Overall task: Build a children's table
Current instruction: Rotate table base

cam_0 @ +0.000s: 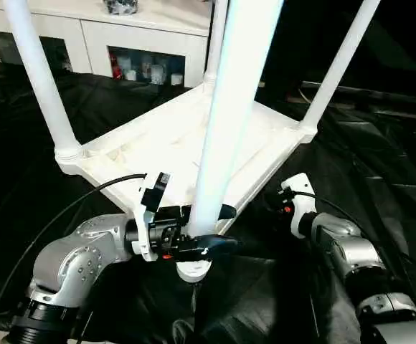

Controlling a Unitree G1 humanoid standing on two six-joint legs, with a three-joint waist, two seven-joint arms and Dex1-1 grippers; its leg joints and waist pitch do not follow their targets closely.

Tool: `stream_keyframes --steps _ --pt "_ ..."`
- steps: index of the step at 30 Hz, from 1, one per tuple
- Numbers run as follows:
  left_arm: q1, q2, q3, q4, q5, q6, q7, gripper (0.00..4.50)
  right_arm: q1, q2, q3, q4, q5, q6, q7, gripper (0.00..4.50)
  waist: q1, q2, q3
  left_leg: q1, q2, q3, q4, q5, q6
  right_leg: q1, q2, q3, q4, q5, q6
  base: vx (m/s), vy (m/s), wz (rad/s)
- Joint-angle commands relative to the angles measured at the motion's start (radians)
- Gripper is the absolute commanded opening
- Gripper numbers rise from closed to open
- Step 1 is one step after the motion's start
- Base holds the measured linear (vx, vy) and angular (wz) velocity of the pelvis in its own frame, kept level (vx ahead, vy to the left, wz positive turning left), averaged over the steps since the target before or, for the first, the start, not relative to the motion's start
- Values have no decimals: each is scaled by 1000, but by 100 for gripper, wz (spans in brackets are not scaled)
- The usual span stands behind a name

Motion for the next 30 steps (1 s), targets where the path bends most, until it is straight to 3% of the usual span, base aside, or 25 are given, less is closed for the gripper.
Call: stream_keyframes --steps 1,7,13,14,16,17,19,26,29,30 --pt "-16 -18 -42 -43 -20 4 -1 445 -26 30 34 7 -8 -20 19 347 9 12 -59 13 44 -25 -77 -246 -36 45 -67 51 -79 -272 -183 0 0 0" --pt "4 66 21 -77 -50 37 -33 445 -35 -26 -20 34 -10 -45 -6 347 7 12 -58 15 42 -22 -74 -246 -33 42 -65 52 -76 -265 -191 0 0 0" --pt "69 131 80 -181 -150 122 -24 445 -25 -105 -54 39 -7 -50 15 347 15 9 -58 18 42 -17 -71 -219 -22 42 -60 52 -71 -219 -204 0 0 0" --pt "86 133 83 -215 -179 141 -4 445 -18 -111 -55 30 -6 -50 21 347 15 4 -58 17 42 -16 -70 -221 -22 42 -60 52 -70 -220 -204 0 0 0" --pt "91 132 84 -225 -186 146 3 445 -15 -112 -54 25 -6 -48 24 347 16 5 -56 17 41 -17 -71 -234 -23 41 -60 52 -73 -248 -199 0 0 0" --pt "106 127 80 -252 -197 152 21 445 -3 -111 -51 6 -3 -44 36 347 17 -1 -54 17 42 -17 -71 -252 -25 40 -61 53 -77 -289 -188 0 0 0" --pt "119 115 75 -272 -210 157 43 445 12 -101 -41 -16 0 -35 48 347 17 1 -53 17 43 -19 -71 -267 -29 38 -63 54 -82 -331 -171 0 0 0" --pt "114 81 81 -303 -281 199 96 445 19 -28 14 -30 -11 -39 88 347 10 -3 -53 14 42 -23 -74 -288 -45 36 -62 52 -85 -381 -145 0 0 0" --pt "108 71 81 -310 -300 203 112 445 10 2 30 -26 -16 -42 101 347 1 -11 -53 8 41 -25 -75 -290 -49 39 -61 51 -85 -389 -135 0 0 0" --pt "107 70 81 -311 -301 204 114 445 9 4 32 -26 -17 -42 102 347 0 -10 -53 9 42 -26 -76 -292 -51 38 -62 51 -85 -394 -134 0 0 0"
